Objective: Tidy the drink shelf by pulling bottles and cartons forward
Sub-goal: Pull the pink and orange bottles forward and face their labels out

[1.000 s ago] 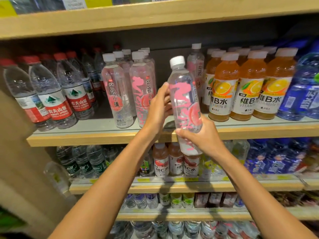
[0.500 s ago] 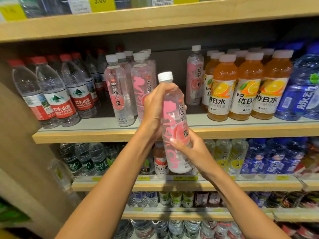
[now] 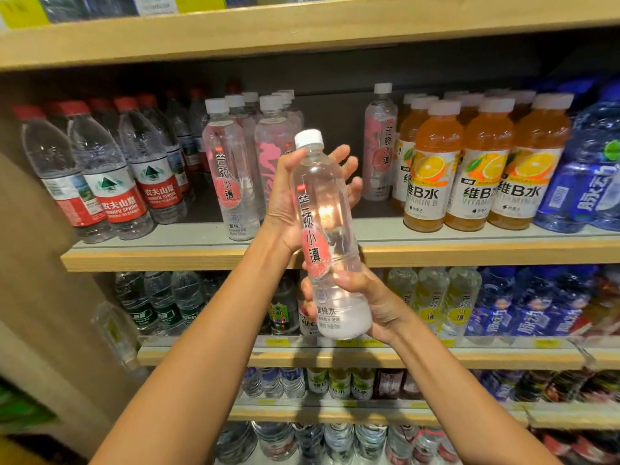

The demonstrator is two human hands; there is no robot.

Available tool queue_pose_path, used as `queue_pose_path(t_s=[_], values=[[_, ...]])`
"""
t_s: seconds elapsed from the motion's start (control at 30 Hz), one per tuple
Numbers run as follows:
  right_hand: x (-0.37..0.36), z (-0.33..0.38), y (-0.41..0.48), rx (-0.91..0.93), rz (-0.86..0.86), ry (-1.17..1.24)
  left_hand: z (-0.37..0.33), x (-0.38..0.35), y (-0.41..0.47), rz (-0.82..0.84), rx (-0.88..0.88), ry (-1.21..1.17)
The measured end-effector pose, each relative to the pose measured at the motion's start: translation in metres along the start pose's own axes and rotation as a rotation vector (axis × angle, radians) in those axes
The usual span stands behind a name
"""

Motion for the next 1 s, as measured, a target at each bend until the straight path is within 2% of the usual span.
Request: queue_pose_path(t_s=[0.07,0.13,0.27,0.37,0.43,0.57,0.67,0.77,0.87,0.93,1.0], values=[[0.008,0.012,-0.005,0.085,-0.096,-0.168,-0.003,0.008,-0.005,-0.073,0.038,0.157],[0.013,0.024,-0.01,0.157,-0.187,-0.266,-0.01,0.018,-0.01,-0.216,0.034,0.341],[0.023,0.045,-0.018,0.307,-0.391,-0.444,-0.039,0.026,-0.024,-0.523,-0.186,0.731],[0.02,0.054,-0.021,0.409,-0.474,-0.61,-0.055,0.018,-0.038,-0.695,-0.331,0.978],[0.022,0.057,-0.022,0.464,-0.562,-0.705,-0.057,0.01,-0.042,-0.748,-0.392,1.037],[0.019,0.06,-0.028,0.591,-0.774,-0.943,-0.047,-0.004,-0.037,-0.735,-0.415,1.022],[0.017,0.054,-0.029,0.561,-0.88,-1.078,-0.049,-0.001,-0.037,-0.818,-0.445,0.986],[0.013,0.045,-0.023,0.522,-0.814,-1.05,-0.059,0.002,-0.041,-0.888,-0.493,0.949],[0.013,0.041,-0.012,0.402,-0.562,-0.723,-0.062,0.007,-0.038,-0.808,-0.428,0.903],[0.013,0.036,-0.006,0.234,-0.386,-0.481,-0.056,0.009,-0.031,-0.641,-0.31,0.765],[0.01,0.029,-0.004,0.087,-0.247,-0.287,-0.044,0.003,-0.02,-0.361,-0.166,0.569]])
Point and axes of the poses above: each hand's wrist, its own y-axis towards the middle knuckle, its own x-axis out of the back of the hand, z = x × y, the point moved 9 cm from there along y, towards the middle knuckle, and after that the axes turned 13 degrees about y, right-handed, at the moved point
